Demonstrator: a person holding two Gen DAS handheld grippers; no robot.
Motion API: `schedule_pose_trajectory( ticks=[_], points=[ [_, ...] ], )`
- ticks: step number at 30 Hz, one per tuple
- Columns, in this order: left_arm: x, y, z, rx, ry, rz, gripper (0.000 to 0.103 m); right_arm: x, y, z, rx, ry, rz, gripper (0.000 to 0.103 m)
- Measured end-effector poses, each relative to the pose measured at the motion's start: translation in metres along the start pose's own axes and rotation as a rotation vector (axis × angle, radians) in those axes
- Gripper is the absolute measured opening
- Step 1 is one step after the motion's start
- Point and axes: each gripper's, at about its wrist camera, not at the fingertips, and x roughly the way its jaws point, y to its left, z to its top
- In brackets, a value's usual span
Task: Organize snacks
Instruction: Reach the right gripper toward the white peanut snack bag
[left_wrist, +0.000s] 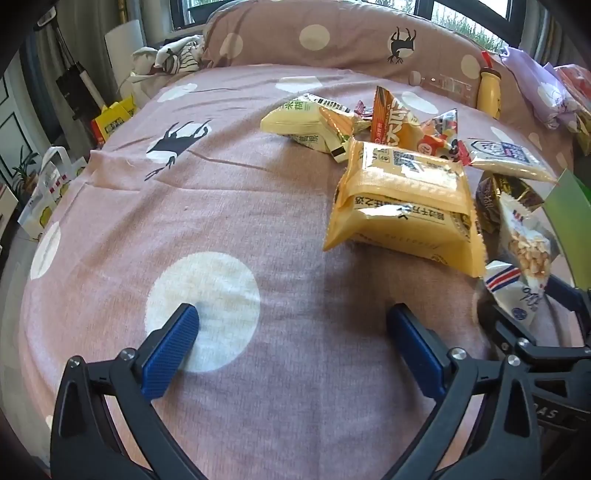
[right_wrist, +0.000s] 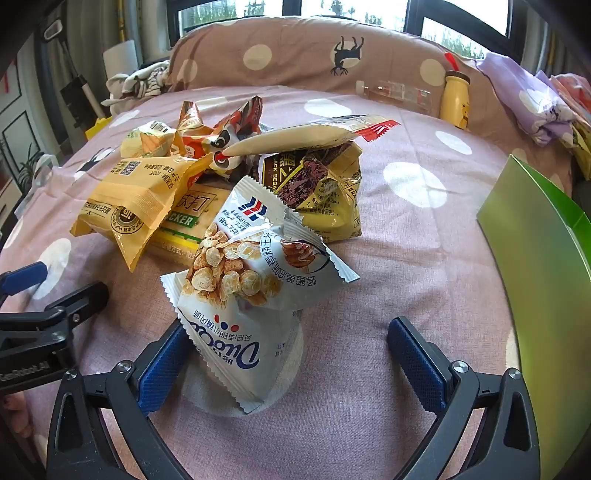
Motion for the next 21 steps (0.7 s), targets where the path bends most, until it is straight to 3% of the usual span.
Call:
schedule_pose_trajectory(
  ticks=[4, 8, 10, 15, 18, 21],
  points=[
    [-0.017, 0.006, 0.006, -0.045, -0.044, -0.074, 0.101, 0.0, -0.002, 0.002, 0.023, 0.019, 0.002, 0.102],
    [-0.038, 0.007, 0.013, -0.056, -0.117, -0.147, 0.101, -0.019, -0.017, 0.001, 0.145, 0.055, 0.03, 0.102],
    [-0.048, 0.003, 0.018, -0.051, -0.126, -0.202, 0.101, -0.045, -0.029, 0.0, 0.216, 0.001, 0.071, 0.102],
    [-0.067, -0.011, 0.026, -0.049, -0.126, -0.372, 0.097, -0.094, -0.046, 0.024, 0.322, -0.064, 0.054, 0.102],
    [-0.075, -0.03, 0.035, -0.003, -0.102, -0.456, 0.09, -0.11, -0.056, 0.039, 0.42, -0.082, 0.134, 0.102],
    [-0.077, -0.053, 0.039, 0.06, -0.108, -0.446, 0.085, -0.112, -0.064, 0.058, 0.466, -0.114, 0.227, 0.102]
  ],
)
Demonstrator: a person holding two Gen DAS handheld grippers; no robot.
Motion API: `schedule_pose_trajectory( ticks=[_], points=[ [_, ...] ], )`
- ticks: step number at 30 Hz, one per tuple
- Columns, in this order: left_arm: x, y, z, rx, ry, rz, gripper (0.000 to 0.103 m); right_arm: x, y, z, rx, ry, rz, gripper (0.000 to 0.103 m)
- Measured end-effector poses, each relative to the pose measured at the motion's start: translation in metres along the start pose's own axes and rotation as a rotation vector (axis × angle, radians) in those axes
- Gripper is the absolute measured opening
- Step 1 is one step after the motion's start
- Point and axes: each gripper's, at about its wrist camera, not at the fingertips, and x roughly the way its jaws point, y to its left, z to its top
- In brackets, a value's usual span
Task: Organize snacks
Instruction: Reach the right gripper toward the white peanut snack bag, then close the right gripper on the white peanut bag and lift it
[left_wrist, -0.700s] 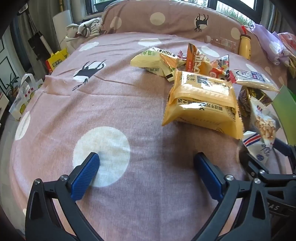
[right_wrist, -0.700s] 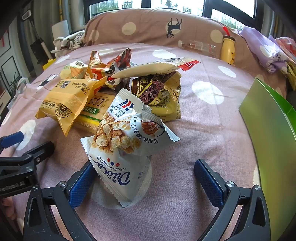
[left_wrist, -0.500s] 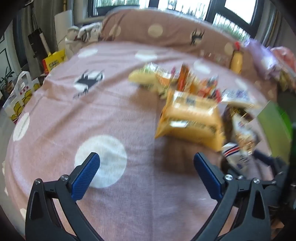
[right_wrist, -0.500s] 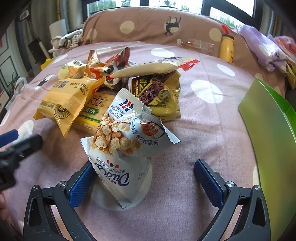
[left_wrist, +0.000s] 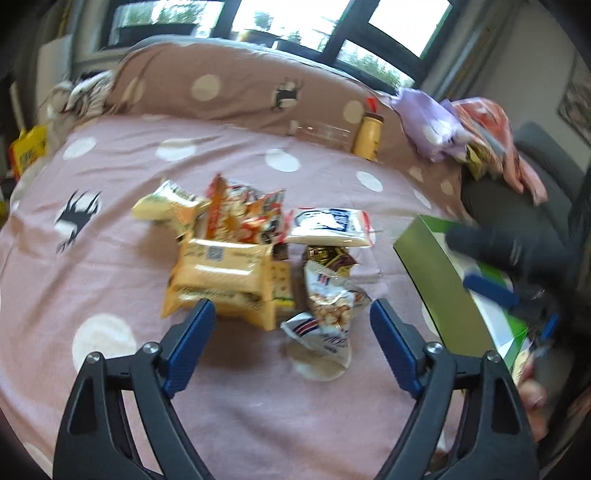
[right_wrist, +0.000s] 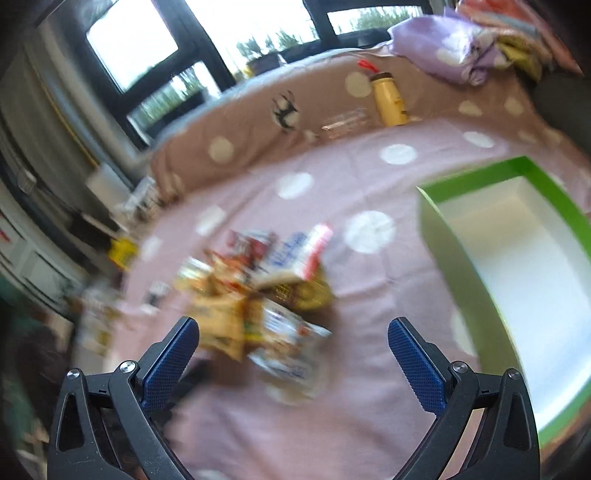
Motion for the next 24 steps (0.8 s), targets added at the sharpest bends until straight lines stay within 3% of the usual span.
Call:
schedule_pose_trajectory(
  ticks=[4, 6, 10, 12, 14, 19, 24],
  points=[
    [0.031, -0.012, -0.003, 0.06, 0.093, -0.029, 0.079, 0.026, -0.007, 0.001, 0.05, 0.006, 0.023, 0.099],
    [0.043, -0.014, -0.004, 0.078, 0.127, -0.014, 0.072, 0.042, -0.019, -0.01, 0.084, 0.06, 0.055, 0.088],
    [0.06, -0.013, -0.002, 0.059, 0.178, -0.067, 0.065, 0.071, -0.032, -0.02, 0.145, 0.183, 0.053, 0.052],
    [0.069, -0.016, -0.002, 0.065, 0.207, -0.071, 0.056, 0.078, -0.034, -0.021, 0.155, 0.206, 0.097, 0.051],
    [0.076, -0.02, -0.004, 0.09, 0.225, -0.059, 0.056, 0.081, -0.036, -0.021, 0.169, 0.211, 0.136, 0.051],
    [0.092, -0.024, -0.008, 0.11, 0.267, -0.044, 0.055, 0.099, -0.039, -0.026, 0.185, 0.275, 0.16, 0.051],
    [0.096, -0.021, -0.012, 0.097, 0.279, -0.069, 0.044, 0.118, -0.038, -0.029, 0.169, 0.33, 0.136, 0.052]
  ],
)
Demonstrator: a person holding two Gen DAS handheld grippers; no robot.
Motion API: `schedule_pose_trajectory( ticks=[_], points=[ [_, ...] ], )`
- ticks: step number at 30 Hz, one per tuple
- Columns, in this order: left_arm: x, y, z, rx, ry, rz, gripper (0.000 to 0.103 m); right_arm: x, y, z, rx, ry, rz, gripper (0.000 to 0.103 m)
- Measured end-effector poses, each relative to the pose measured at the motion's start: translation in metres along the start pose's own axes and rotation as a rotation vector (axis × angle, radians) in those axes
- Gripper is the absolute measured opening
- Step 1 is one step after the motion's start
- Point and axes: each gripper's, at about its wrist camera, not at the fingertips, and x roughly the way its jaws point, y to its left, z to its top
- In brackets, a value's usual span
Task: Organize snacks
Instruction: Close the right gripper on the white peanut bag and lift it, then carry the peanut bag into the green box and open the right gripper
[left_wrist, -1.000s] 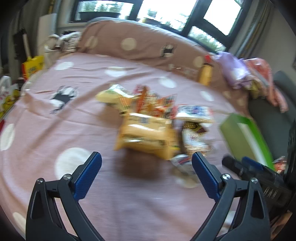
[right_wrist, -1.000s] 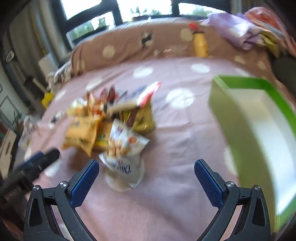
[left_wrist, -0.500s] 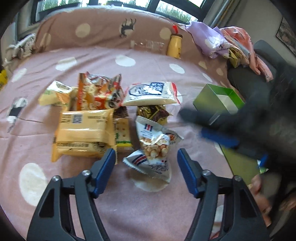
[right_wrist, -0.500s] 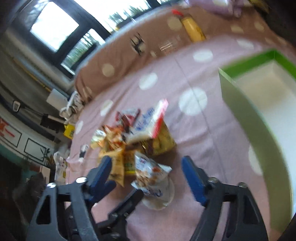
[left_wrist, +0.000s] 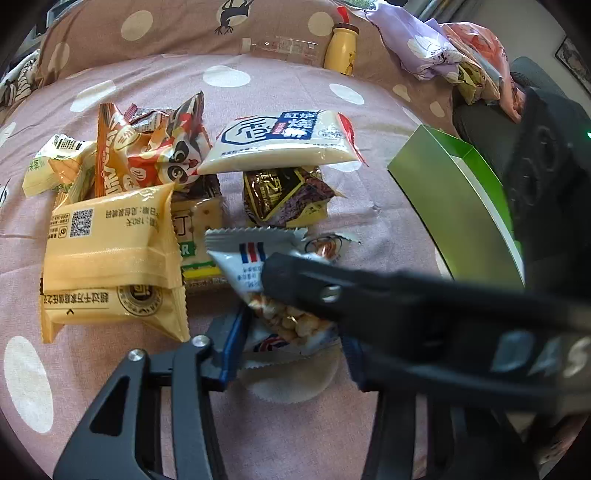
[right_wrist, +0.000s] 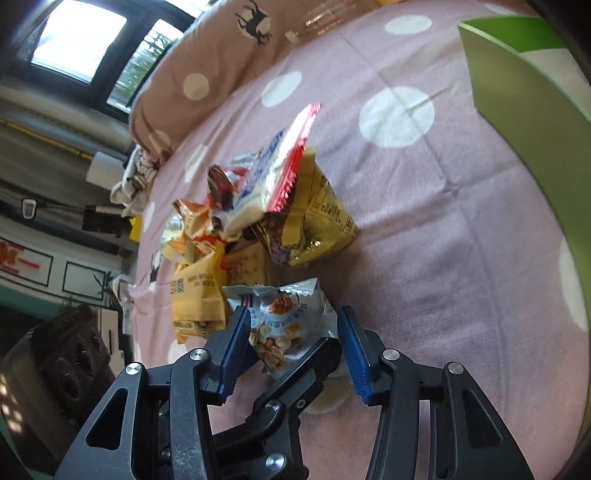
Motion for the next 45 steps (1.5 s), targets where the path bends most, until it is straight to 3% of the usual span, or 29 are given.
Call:
schedule_pose_trajectory(
  ticks=[5, 14, 21, 29, 34, 42, 45],
  points=[
    [-0.017, -0.008, 0.0, 0.0, -0.053, 0.005, 0.041, -0.016, 0.007, 0.0, -0.034, -0.057, 0.023, 0.051],
    [-0.07, -0.082, 0.025, 0.182, -0.233, -0.048, 0.04, -0.118, 0.01, -0.005, -0.069, -0.382, 0.066, 0.05],
    [-0.059, -0.147, 0.035, 0.337, -0.227, -0.149, 0.04, -0.176, -0.033, -0.01, 0.03, -0.553, 0.034, 0.05],
    [-0.015, -0.195, 0.039, 0.401, -0.11, -0.219, 0.039, -0.192, -0.09, -0.011, 0.186, -0.598, -0.027, 0.049],
    [0.01, -0.208, 0.036, 0.403, -0.037, -0.235, 0.039, -0.186, -0.121, -0.012, 0.273, -0.572, -0.05, 0.049],
    [0.035, -0.212, 0.031, 0.394, 0.025, -0.243, 0.04, -0.177, -0.14, -0.014, 0.334, -0.543, -0.11, 0.05],
    [0.035, -0.214, 0.029, 0.405, 0.01, -0.217, 0.041, -0.175, -0.143, -0.015, 0.344, -0.543, -0.124, 0.05]
  ],
)
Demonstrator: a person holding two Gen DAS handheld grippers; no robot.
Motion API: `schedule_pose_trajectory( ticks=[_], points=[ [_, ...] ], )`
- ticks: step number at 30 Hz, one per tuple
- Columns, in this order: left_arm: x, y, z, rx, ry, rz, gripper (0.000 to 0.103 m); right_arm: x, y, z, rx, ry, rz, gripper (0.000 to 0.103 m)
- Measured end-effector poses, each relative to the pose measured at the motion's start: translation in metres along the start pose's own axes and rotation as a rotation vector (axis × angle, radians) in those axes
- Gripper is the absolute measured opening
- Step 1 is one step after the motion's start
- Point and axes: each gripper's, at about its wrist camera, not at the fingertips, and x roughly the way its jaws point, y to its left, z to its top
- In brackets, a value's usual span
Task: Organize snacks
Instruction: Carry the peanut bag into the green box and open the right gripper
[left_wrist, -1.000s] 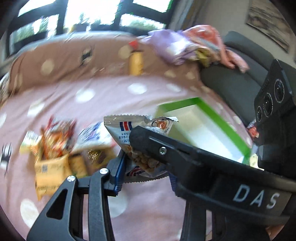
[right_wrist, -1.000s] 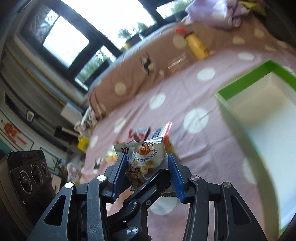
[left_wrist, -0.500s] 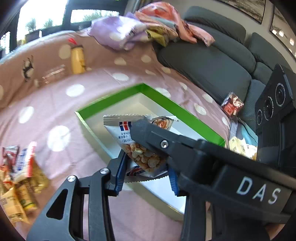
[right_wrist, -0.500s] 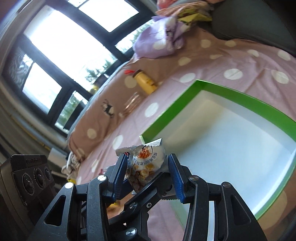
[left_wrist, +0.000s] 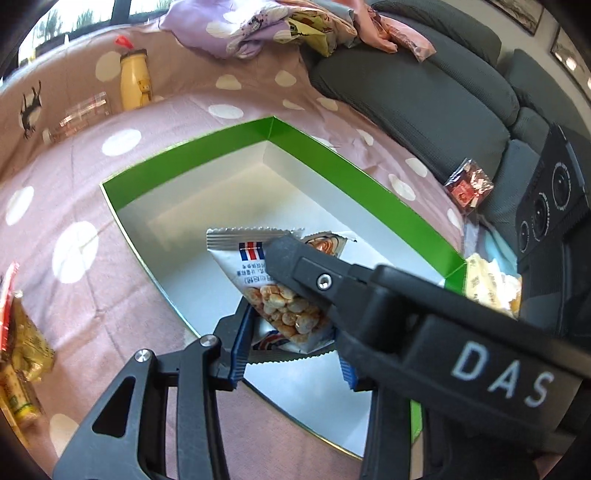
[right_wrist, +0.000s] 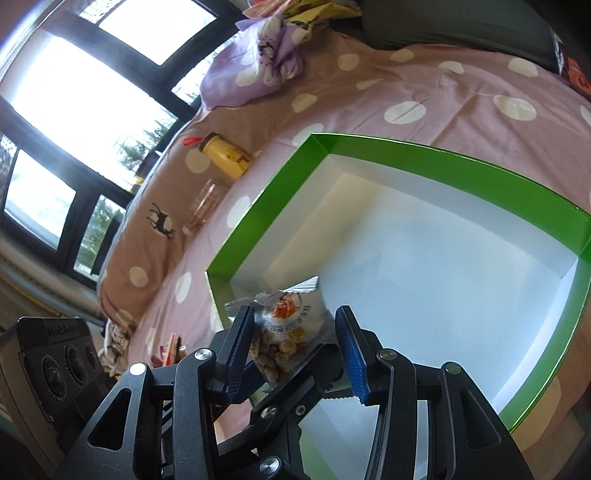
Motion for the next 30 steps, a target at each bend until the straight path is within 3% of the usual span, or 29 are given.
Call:
schedule_pose_trajectory(
  ticks=[6, 10, 13, 16, 19, 25, 27, 30],
  points=[
    [-0.005, 0.0, -0.001, 0.0, -0.019, 0.021, 0.044, -0.007, 0.001, -0.001, -0.024, -0.052, -0.08, 0.05],
    [-0.024, 0.008, -0.004, -0.019, -0.067, 0.046, 0.05, -0.014, 0.003, -0.003, -0.046, -0.105, -0.145, 0.066],
    [-0.043, 0.02, -0.006, -0.063, -0.098, 0.058, 0.052, -0.014, 0.006, -0.004, -0.058, -0.118, -0.159, 0.068],
    [-0.068, 0.033, -0.016, -0.098, -0.148, 0.104, 0.055, -0.01, 0.014, -0.009, -0.098, -0.122, -0.227, 0.068],
    [-0.093, 0.053, -0.032, -0.161, -0.184, 0.122, 0.064, -0.001, 0.017, -0.015, -0.127, -0.098, -0.289, 0.068],
    [-0.129, 0.1, -0.075, -0.293, -0.215, 0.277, 0.065, -0.004, 0.019, -0.023, -0.128, -0.135, -0.309, 0.068],
    [-0.138, 0.118, -0.088, -0.355, -0.224, 0.288, 0.065, 0.001, 0.02, -0.026, -0.148, -0.131, -0.372, 0.068],
    [-0.149, 0.142, -0.104, -0.429, -0.242, 0.305, 0.065, 0.016, 0.022, -0.028, -0.167, -0.082, -0.388, 0.068]
  ],
)
